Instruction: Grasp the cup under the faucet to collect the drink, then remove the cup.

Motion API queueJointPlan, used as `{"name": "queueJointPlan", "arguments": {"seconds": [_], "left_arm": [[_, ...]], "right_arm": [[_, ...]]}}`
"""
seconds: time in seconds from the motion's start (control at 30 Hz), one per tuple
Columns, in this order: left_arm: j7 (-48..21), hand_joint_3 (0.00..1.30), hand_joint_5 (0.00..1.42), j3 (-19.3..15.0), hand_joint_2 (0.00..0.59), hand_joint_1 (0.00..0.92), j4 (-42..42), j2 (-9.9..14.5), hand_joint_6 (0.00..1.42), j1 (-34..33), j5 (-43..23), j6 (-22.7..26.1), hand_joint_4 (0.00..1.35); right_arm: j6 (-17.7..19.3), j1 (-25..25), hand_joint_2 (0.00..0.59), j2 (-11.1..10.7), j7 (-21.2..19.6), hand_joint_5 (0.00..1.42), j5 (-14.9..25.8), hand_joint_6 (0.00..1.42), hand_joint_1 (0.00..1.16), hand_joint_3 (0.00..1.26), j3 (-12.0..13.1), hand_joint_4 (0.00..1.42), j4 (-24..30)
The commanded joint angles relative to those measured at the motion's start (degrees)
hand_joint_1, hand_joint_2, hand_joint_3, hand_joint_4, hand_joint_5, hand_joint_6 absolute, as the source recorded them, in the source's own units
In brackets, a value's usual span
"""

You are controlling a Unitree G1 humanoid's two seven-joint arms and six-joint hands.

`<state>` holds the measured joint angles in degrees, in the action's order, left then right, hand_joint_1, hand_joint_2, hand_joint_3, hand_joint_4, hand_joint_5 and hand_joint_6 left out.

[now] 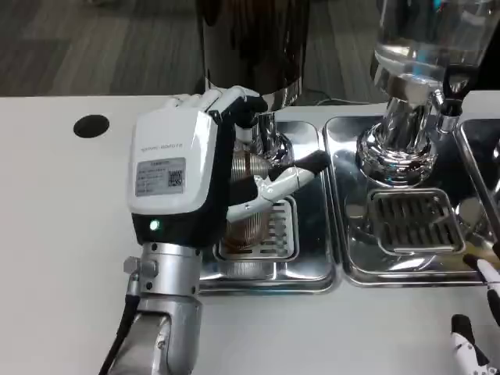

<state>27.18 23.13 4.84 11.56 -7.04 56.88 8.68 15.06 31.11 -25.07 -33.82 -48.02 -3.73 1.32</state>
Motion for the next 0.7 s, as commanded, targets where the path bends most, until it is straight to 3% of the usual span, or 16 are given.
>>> {"name": "queueJointPlan", "arguments": {"seconds": [0.03,0.7], "left_arm": [[-0.9,0.56,0.51,-0.1,0.085,0.000,-1.1,0.8,0.41,2.9,0.1,-0.1,0.45],[-0.9,0.56,0.51,-1.5,0.079,0.000,-0.6,0.9,0.41,4.1,0.5,-1.1,0.41]], "right_arm": [[0.3,0.5,0.450,0.0,-0.2,0.00,-0.1,0.00,0.13,0.13,0.0,0.00,1.0],[0.3,0.8,0.449,0.4,-0.2,0.00,-0.6,0.00,0.13,0.13,-0.1,0.00,1.4]]}}
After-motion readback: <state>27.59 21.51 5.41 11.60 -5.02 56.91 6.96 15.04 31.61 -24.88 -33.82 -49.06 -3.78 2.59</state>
